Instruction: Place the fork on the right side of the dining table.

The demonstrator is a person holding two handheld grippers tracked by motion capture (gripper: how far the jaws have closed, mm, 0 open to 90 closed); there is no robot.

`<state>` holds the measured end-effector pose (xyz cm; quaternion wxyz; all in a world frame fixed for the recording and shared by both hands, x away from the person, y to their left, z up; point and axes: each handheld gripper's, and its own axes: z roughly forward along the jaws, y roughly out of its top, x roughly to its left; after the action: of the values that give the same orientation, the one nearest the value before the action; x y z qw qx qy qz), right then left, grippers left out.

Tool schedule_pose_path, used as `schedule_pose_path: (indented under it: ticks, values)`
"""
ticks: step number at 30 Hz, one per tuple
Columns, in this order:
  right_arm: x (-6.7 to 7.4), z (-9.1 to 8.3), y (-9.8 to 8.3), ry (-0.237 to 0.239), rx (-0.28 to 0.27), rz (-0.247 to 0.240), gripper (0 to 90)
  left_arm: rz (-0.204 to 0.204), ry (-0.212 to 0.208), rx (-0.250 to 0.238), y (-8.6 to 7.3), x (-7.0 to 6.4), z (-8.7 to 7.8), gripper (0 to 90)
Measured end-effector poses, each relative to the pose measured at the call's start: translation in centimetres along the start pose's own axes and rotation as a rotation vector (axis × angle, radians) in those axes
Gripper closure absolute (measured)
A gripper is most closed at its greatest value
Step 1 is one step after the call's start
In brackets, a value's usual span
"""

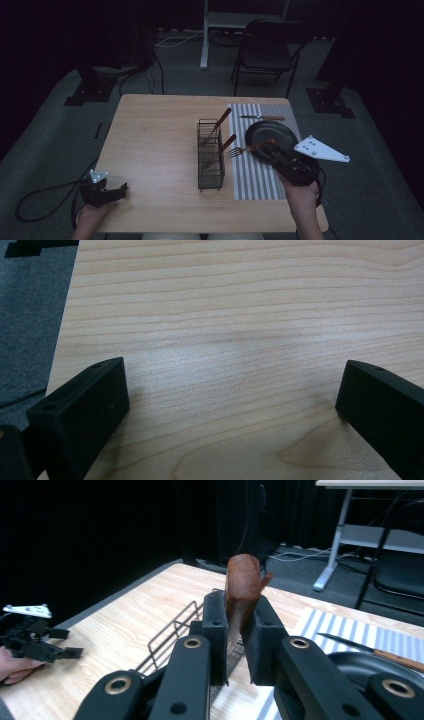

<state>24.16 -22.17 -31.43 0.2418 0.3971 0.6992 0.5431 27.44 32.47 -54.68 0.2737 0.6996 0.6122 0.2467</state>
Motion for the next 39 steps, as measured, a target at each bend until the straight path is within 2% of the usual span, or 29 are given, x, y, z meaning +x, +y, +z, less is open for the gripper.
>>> schedule_pose_path:
  ticks: [9, 15, 23, 28, 39]
  values:
    - [-1.5, -0.2, -1.8, -0.051, 0.039, 0.033, 81.3, 0.000, 0.000, -0.001, 0.0, 0.0, 0.0, 0.7]
    - [-2.3, 0.2, -3.8, -0.091, 0.079, 0.056, 81.3, 0.000, 0.000, -0.002, 0.0, 0.0, 0.0, 0.7]
    - [-3.4, 1.0, -6.7, -0.146, 0.126, 0.112, 81.3, 0.000, 0.001, -0.002, 0.0, 0.0, 0.0, 0.7]
    - [-3.6, 1.6, -8.2, -0.163, 0.156, 0.129, 81.3, 0.000, 0.000, -0.001, 0.0, 0.0, 0.0, 0.7]
    - [-4.4, 1.9, -10.1, -0.195, 0.184, 0.175, 81.2, -0.001, 0.000, -0.001, 0.0, 0.0, 0.0, 0.7]
